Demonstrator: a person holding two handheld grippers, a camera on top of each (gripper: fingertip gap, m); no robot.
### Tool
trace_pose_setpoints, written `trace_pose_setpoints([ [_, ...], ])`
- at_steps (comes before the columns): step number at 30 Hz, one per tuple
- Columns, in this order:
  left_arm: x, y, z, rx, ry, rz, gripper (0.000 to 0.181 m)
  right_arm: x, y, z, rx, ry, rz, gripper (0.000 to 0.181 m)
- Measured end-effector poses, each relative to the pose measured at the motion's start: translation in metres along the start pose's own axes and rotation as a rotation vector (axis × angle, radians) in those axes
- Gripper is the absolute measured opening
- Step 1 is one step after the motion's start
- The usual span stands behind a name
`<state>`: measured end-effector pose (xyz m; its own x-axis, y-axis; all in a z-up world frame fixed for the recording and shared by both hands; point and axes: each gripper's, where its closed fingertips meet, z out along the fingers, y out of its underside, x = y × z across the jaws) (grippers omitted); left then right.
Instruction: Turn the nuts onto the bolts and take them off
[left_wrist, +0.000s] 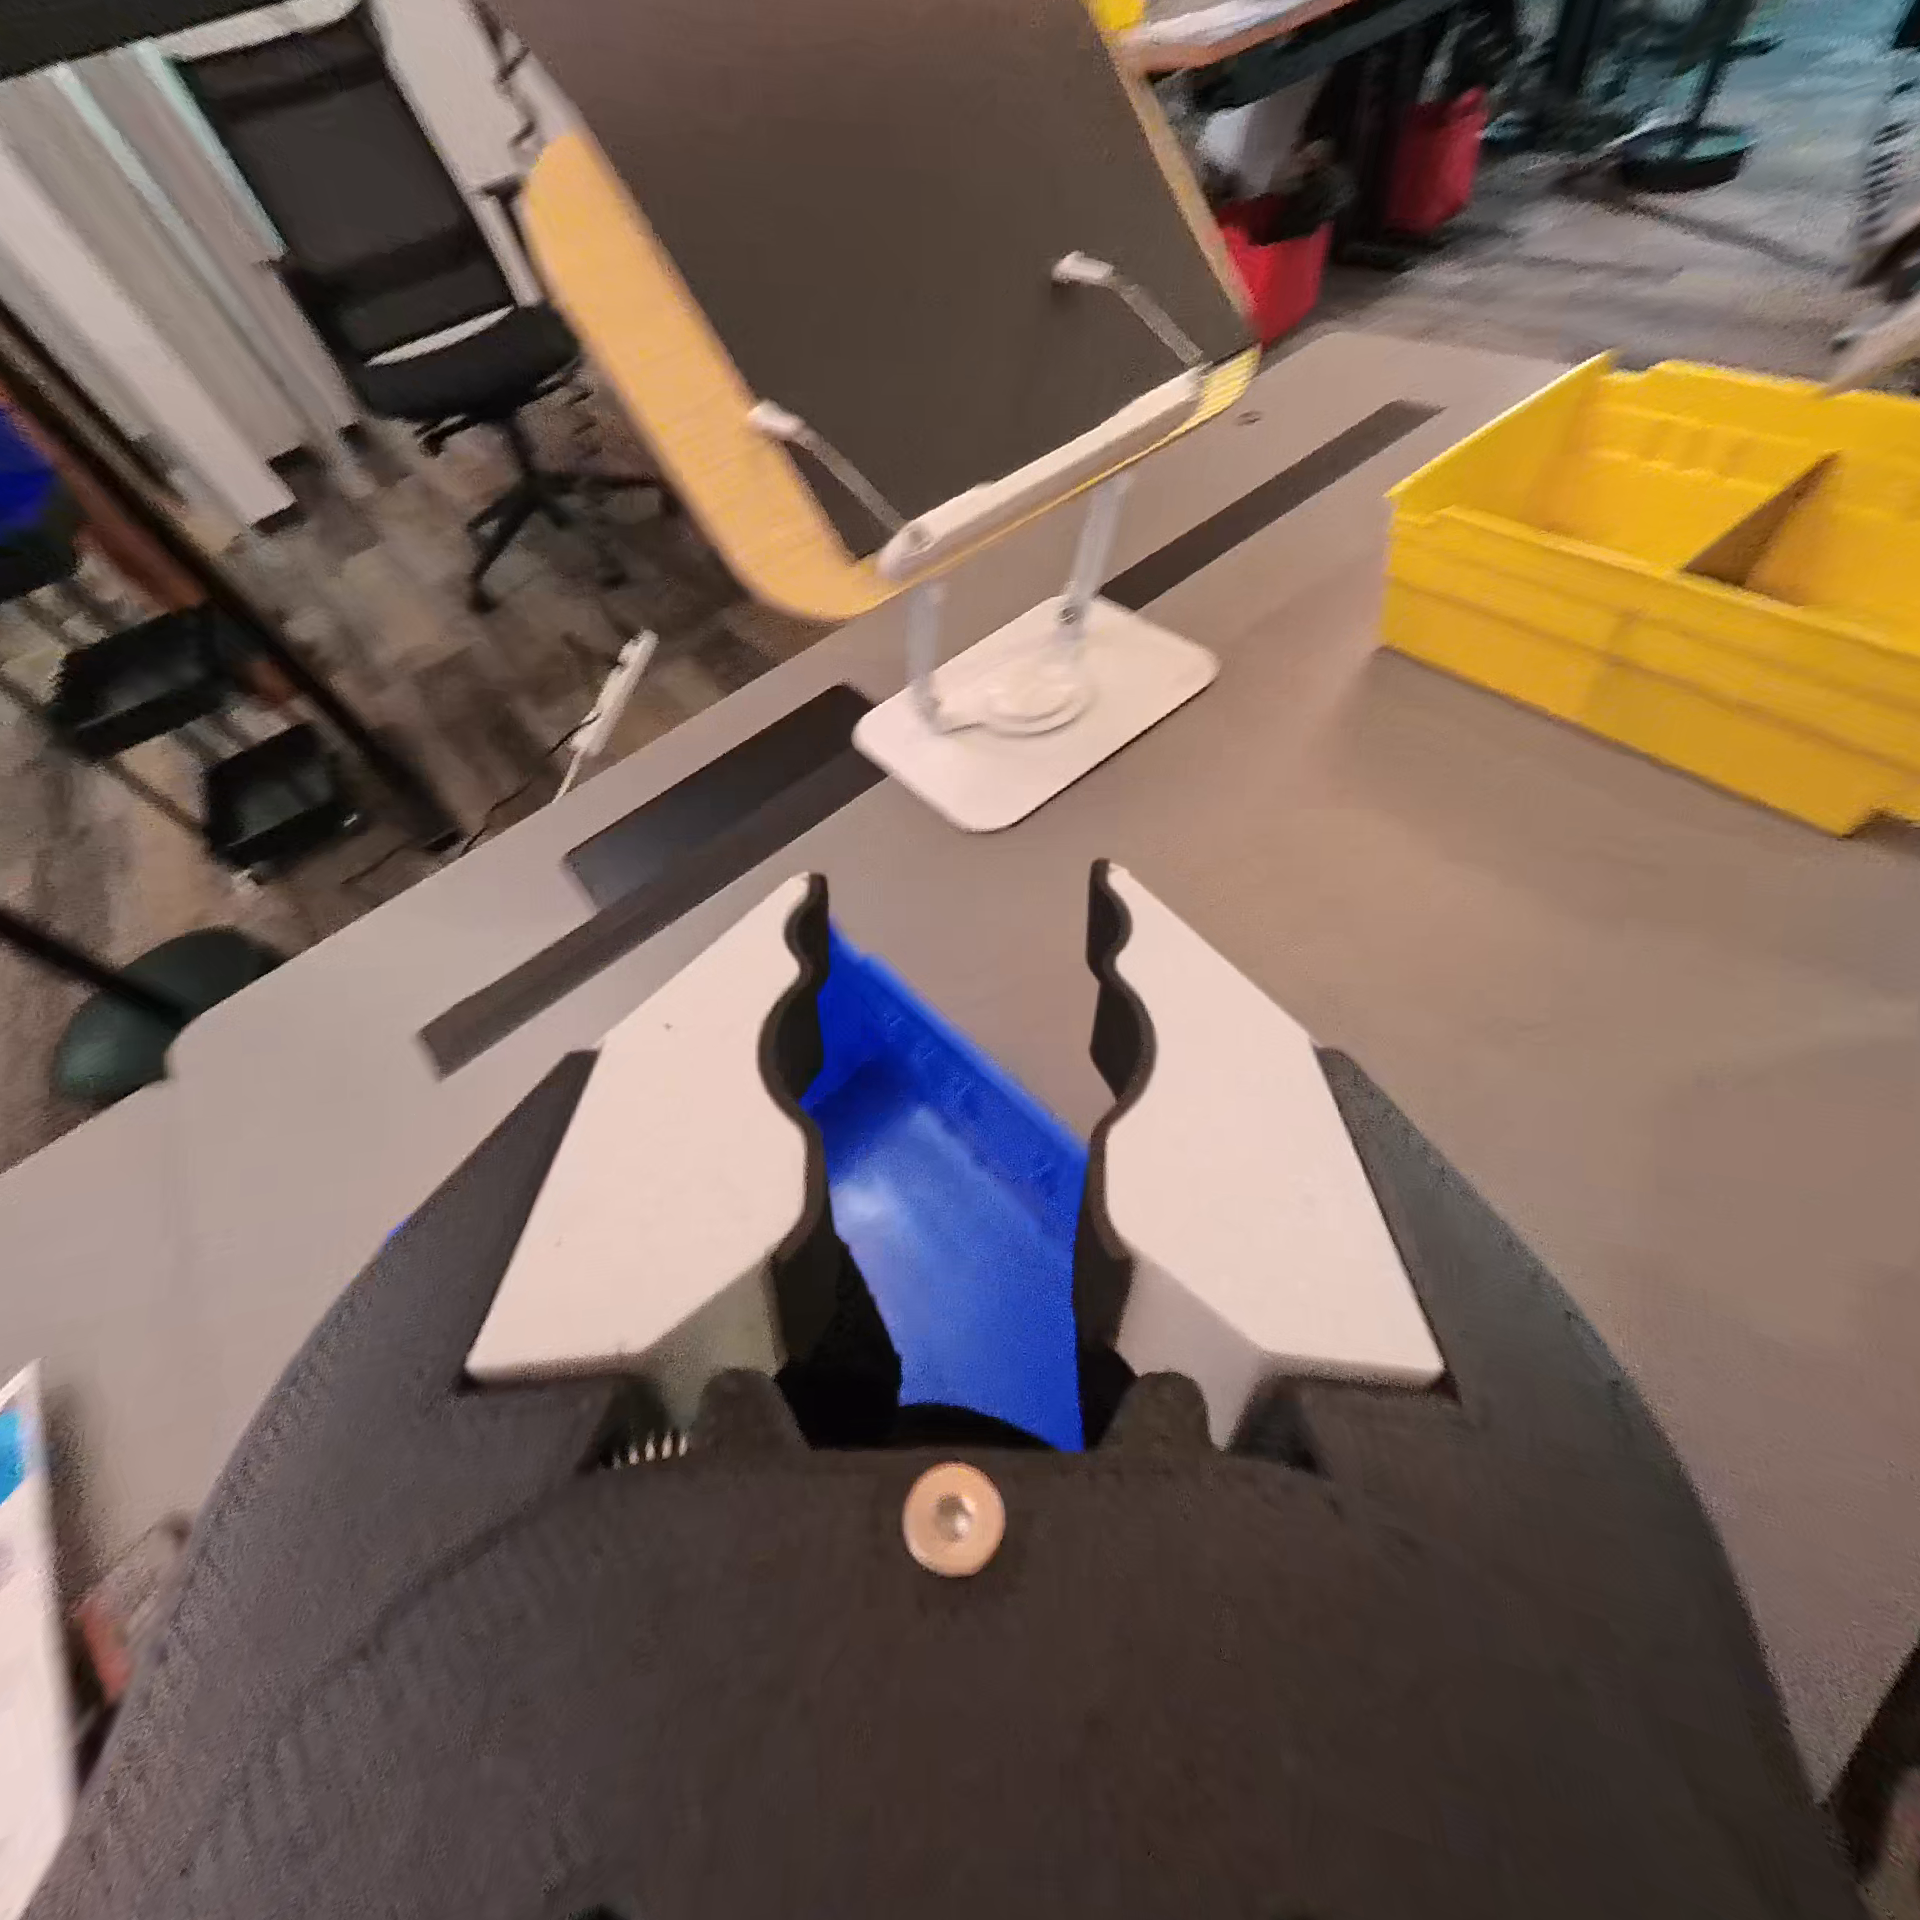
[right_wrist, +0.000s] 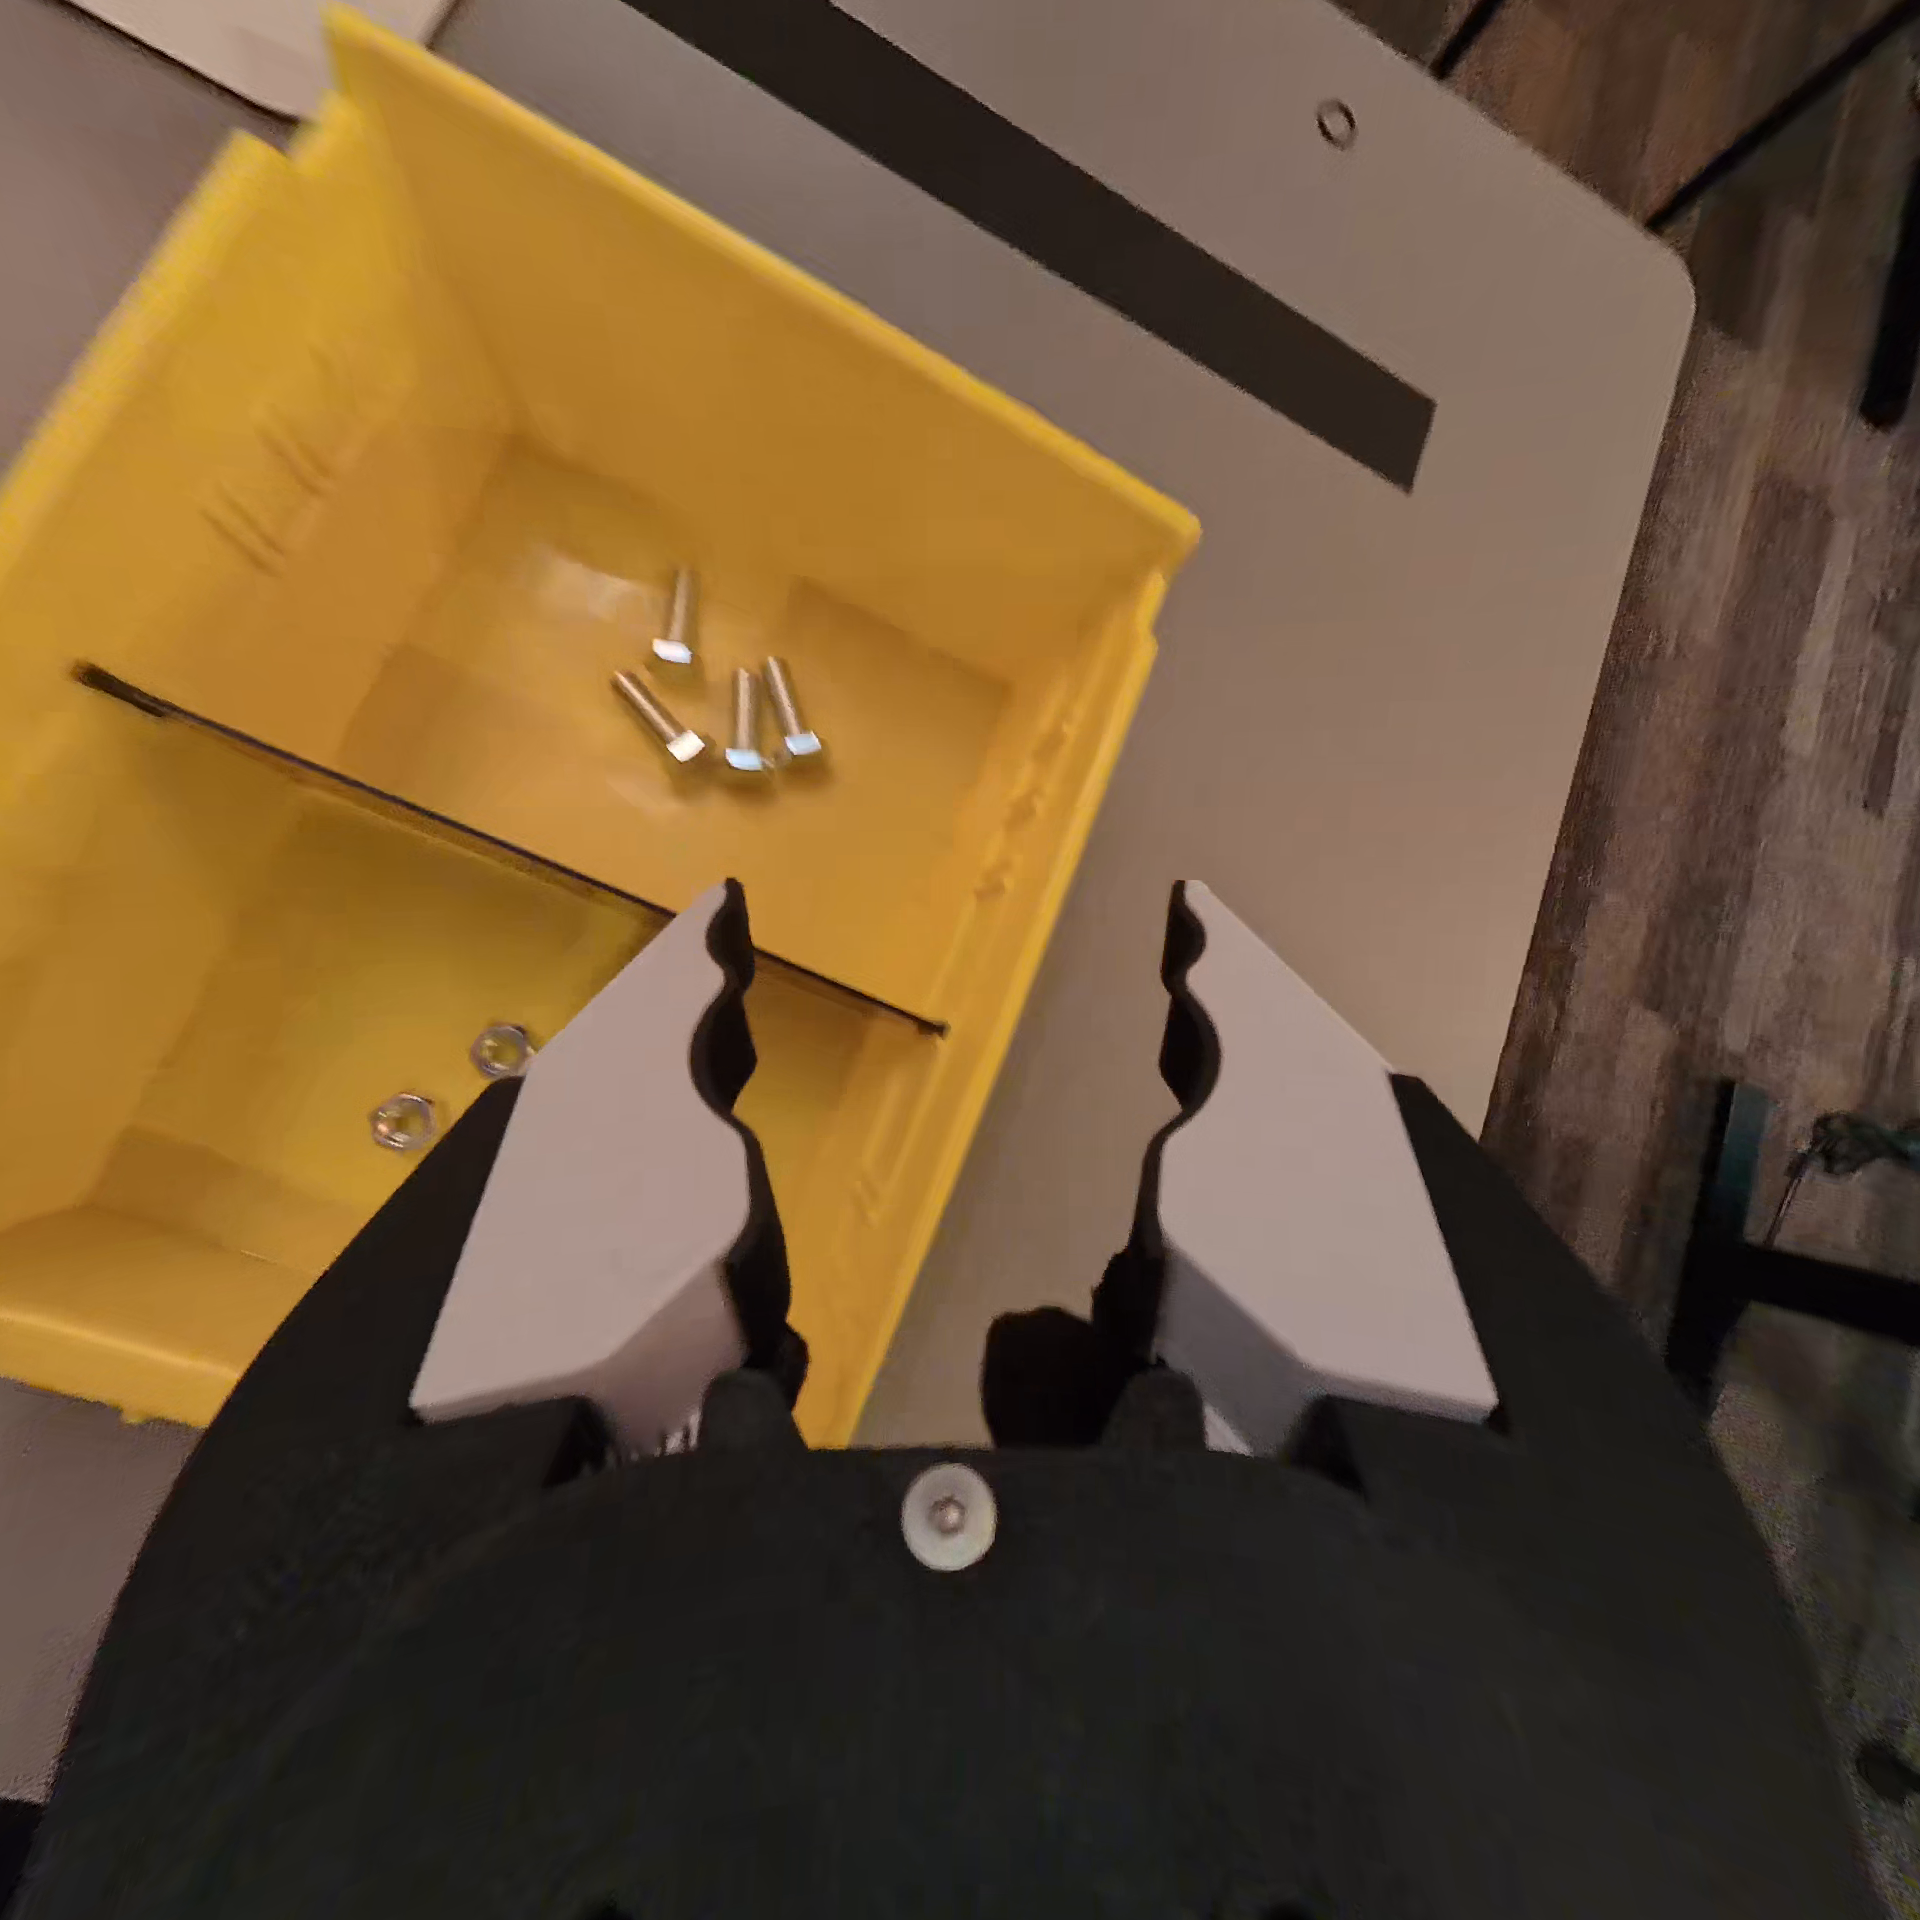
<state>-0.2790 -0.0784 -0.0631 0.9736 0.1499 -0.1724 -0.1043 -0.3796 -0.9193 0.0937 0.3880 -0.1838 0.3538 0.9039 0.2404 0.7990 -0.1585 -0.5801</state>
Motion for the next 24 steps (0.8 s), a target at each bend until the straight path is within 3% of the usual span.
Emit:
trace_pose_setpoints([
  [6, -0.079, 0.075, -0.024, -0.243, -0.226, -0.062, 0.065, 0.021, 0.059, 0.016, -0.044, 0.021, 0.073, 0.092],
  [10, -0.104, 0.157, -0.028, -0.490, -0.246, -0.214, 0.084, 0.009, 0.068, 0.024, -0.017, -0.058, 0.114, 0.089],
  [13, -0.118, 0.206, -0.032, -0.619, -0.297, -0.261, 0.083, -0.009, 0.062, 0.029, 0.022, -0.145, 0.116, 0.082],
  [16, -0.121, 0.240, -0.032, -0.696, -0.289, -0.296, 0.070, -0.026, 0.059, 0.035, 0.029, -0.218, 0.119, 0.073],
  [18, -0.115, 0.257, -0.030, -0.730, -0.244, -0.348, 0.058, -0.031, 0.058, 0.039, 0.029, -0.209, 0.094, 0.078],
  [24, -0.096, 0.279, -0.022, -0.762, -0.113, -0.380, 0.018, -0.052, 0.050, 0.038, 0.059, -0.237, 0.068, 0.076],
])
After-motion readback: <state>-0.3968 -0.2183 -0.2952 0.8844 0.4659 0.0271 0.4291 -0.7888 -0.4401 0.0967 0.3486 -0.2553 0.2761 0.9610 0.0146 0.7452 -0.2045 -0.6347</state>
